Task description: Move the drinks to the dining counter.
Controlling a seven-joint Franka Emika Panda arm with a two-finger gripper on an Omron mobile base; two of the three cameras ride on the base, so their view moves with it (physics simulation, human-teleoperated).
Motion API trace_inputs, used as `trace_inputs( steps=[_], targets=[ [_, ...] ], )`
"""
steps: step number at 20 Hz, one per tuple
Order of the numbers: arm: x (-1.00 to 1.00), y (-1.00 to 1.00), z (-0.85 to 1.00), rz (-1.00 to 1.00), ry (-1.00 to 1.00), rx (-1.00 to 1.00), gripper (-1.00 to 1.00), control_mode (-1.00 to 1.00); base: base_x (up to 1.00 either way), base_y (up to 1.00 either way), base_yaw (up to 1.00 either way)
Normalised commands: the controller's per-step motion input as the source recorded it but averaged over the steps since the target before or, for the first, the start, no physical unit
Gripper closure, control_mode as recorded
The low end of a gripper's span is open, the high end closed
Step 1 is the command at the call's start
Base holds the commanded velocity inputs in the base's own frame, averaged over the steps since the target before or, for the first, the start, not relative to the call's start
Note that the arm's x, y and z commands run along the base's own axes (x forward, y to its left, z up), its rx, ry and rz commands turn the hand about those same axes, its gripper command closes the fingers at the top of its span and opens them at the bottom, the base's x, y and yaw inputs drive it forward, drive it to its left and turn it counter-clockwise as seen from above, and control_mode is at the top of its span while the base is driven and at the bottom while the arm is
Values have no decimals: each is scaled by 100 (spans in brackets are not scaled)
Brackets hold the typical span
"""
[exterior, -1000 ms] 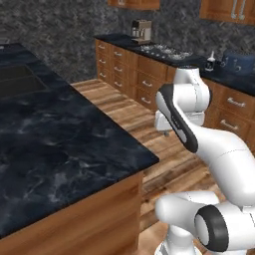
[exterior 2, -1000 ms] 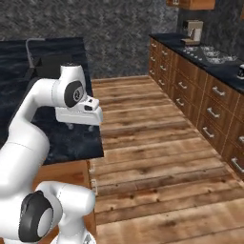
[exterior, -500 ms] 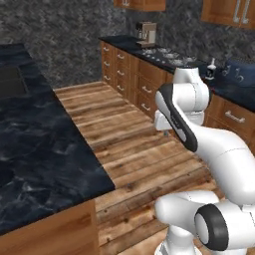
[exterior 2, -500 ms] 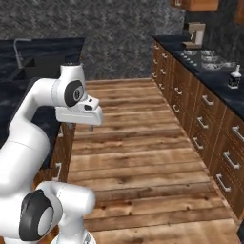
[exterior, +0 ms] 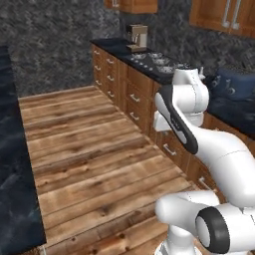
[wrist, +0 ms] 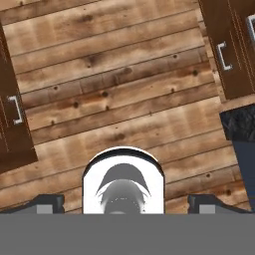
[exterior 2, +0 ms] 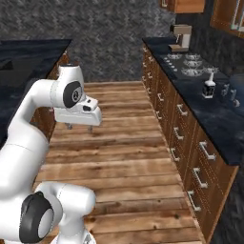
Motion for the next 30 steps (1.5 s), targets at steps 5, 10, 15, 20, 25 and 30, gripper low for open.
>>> trace_inputs(
  steps=[5,10,15,20,25,30],
  targets=[
    [0,0,0,0,0,0,-100,100,56,-67,-15],
    [0,0,0,0,0,0,-100,100,40,13,-48],
    [0,0,0,0,0,0,-100,100,11,74,-70],
    [0,0,0,0,0,0,-100,100,61,20,-53],
    [0,0,0,0,0,0,-100,100,75,10,-44],
    [0,0,0,0,0,0,-100,100,83,48,-40]
  ],
)
